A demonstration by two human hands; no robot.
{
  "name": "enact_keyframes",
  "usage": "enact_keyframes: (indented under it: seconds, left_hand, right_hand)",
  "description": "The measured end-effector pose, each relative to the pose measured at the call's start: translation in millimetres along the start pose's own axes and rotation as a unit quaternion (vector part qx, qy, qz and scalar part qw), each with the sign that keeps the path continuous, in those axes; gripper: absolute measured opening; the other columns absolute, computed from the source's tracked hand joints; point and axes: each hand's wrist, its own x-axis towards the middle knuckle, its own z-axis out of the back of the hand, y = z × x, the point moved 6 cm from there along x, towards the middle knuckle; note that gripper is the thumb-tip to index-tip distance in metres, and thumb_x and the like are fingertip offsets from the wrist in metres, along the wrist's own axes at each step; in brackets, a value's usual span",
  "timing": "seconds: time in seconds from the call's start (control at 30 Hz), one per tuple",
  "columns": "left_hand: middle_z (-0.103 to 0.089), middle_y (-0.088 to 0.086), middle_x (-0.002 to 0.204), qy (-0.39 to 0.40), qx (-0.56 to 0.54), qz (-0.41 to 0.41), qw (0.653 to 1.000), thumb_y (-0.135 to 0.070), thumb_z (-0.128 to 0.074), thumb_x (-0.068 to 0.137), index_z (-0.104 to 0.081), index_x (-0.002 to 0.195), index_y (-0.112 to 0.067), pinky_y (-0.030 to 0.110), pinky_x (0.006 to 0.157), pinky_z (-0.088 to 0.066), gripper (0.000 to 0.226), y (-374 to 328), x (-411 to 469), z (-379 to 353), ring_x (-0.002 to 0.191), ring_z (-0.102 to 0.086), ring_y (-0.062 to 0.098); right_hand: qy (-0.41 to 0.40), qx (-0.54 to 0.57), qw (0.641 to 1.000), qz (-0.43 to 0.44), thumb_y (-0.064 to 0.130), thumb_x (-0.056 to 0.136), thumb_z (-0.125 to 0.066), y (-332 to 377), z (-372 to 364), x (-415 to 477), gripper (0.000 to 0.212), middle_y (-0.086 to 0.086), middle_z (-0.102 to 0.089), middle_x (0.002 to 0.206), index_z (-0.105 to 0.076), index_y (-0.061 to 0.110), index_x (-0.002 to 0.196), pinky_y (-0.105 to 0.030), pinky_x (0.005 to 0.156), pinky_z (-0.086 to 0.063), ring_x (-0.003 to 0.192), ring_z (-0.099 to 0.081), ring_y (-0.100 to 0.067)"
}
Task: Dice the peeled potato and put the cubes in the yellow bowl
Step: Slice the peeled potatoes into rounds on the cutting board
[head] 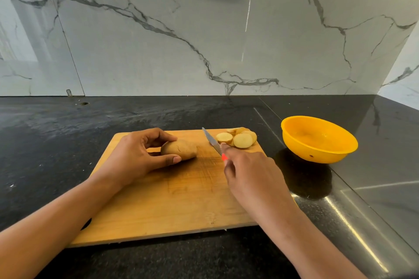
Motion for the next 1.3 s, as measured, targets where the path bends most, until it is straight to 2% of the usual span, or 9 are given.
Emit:
enact_keyframes:
  seconds: [0.13, 0.37, 0.5, 0.73, 0.83, 0.9, 1.0, 1.1, 1.3]
  left_hand:
    - [-0.066, -0.021, 0.097, -0.015, 0.003, 0.006, 1.000, -0.042, -0.078, 0.053, -0.069, 0.095, -0.037, -0.003, 0.066, -0.039, 0.043, 0, 0, 1, 0.087, -0.056, -0.020]
    - [-0.064, -0.024, 0.094, -0.033, 0.006, 0.003, 0.999, -0.042, -0.075, 0.052, -0.070, 0.094, -0.034, -0.006, 0.066, -0.036, 0.043, -5, -2, 2, 0.083, -0.051, -0.027]
    - [-0.061, -0.026, 0.092, -0.035, 0.029, 0.001, 0.999, -0.044, -0.074, 0.053, -0.069, 0.095, -0.034, -0.001, 0.066, -0.039, 0.044, -9, -3, 2, 0.082, -0.053, -0.017]
    - [-0.059, -0.029, 0.088, -0.040, 0.035, -0.008, 0.999, -0.045, -0.073, 0.053, -0.069, 0.096, -0.033, -0.005, 0.066, -0.036, 0.045, -13, -6, 3, 0.079, -0.052, -0.021]
    - [-0.058, -0.028, 0.088, -0.045, 0.054, -0.017, 0.997, -0.042, -0.075, 0.057, -0.070, 0.101, -0.028, -0.005, 0.067, -0.036, 0.046, -15, -6, 3, 0.081, -0.050, -0.017]
    - [-0.060, -0.024, 0.089, -0.052, 0.062, -0.021, 0.997, -0.036, -0.078, 0.063, -0.071, 0.104, -0.025, -0.006, 0.067, -0.036, 0.044, -14, -8, 3, 0.082, -0.050, -0.017]
    - [-0.063, -0.019, 0.093, -0.055, 0.064, -0.019, 0.996, -0.039, -0.077, 0.062, -0.070, 0.108, -0.025, -0.004, 0.067, -0.037, 0.048, -11, -8, 4, 0.083, -0.051, -0.017]
    - [-0.062, -0.020, 0.094, -0.059, 0.061, -0.014, 0.996, -0.038, -0.077, 0.063, -0.070, 0.108, -0.025, -0.002, 0.068, -0.036, 0.048, -11, -8, 4, 0.083, -0.048, -0.018]
    - [-0.062, -0.022, 0.092, -0.064, 0.040, -0.003, 0.997, -0.045, -0.073, 0.057, -0.070, 0.104, -0.029, -0.001, 0.067, -0.037, 0.049, -11, -9, 4, 0.082, -0.049, -0.018]
  right_hand:
    - [-0.001, 0.045, 0.999, 0.023, 0.032, 0.101, -0.040, 15, 4, -2, 0.045, 0.010, -0.065, 0.112, -0.035, 0.034, 0.145, -0.024, 0.073, -0.050, 0.088, -0.058, -0.008]
    - [0.012, 0.054, 0.998, 0.018, 0.034, 0.101, -0.040, 19, -8, -3, 0.046, 0.011, -0.064, 0.109, -0.033, 0.033, 0.146, -0.023, 0.073, -0.051, 0.088, -0.057, -0.008]
    - [0.019, 0.052, 0.998, 0.024, 0.032, 0.101, -0.041, 21, -11, -1, 0.045, 0.008, -0.065, 0.108, -0.036, 0.032, 0.145, -0.030, 0.077, -0.053, 0.091, -0.058, -0.010]
    - [0.074, 0.043, 0.995, 0.055, 0.023, 0.100, -0.044, 21, -7, 13, 0.039, 0.004, -0.067, 0.106, -0.048, 0.027, 0.138, -0.023, 0.065, -0.049, 0.080, -0.060, -0.010]
    - [0.116, 0.004, 0.992, 0.055, 0.018, 0.100, -0.044, 30, -20, 23, 0.033, 0.002, -0.066, 0.101, -0.055, 0.022, 0.131, -0.028, 0.071, -0.052, 0.079, -0.058, -0.012]
    - [0.122, -0.030, 0.991, 0.052, 0.019, 0.100, -0.044, 35, -26, 18, 0.033, 0.001, -0.062, 0.097, -0.052, 0.019, 0.132, -0.028, 0.069, -0.048, 0.079, -0.054, -0.013]
    - [0.118, -0.051, 0.991, 0.049, 0.019, 0.101, -0.042, 33, -24, -5, 0.046, 0.000, -0.053, 0.094, -0.031, 0.020, 0.146, -0.023, 0.053, -0.031, 0.075, -0.041, -0.013]
    - [0.121, -0.073, 0.989, 0.044, 0.019, 0.102, -0.039, 28, -20, -29, 0.057, 0.001, -0.045, 0.087, -0.013, 0.022, 0.152, -0.024, 0.049, -0.025, 0.074, -0.042, -0.017]
    - [0.091, -0.076, 0.992, 0.052, 0.019, 0.103, -0.034, 27, -12, -39, 0.054, 0.000, -0.056, 0.092, -0.013, 0.023, 0.152, -0.025, 0.049, -0.027, 0.071, -0.042, -0.019]
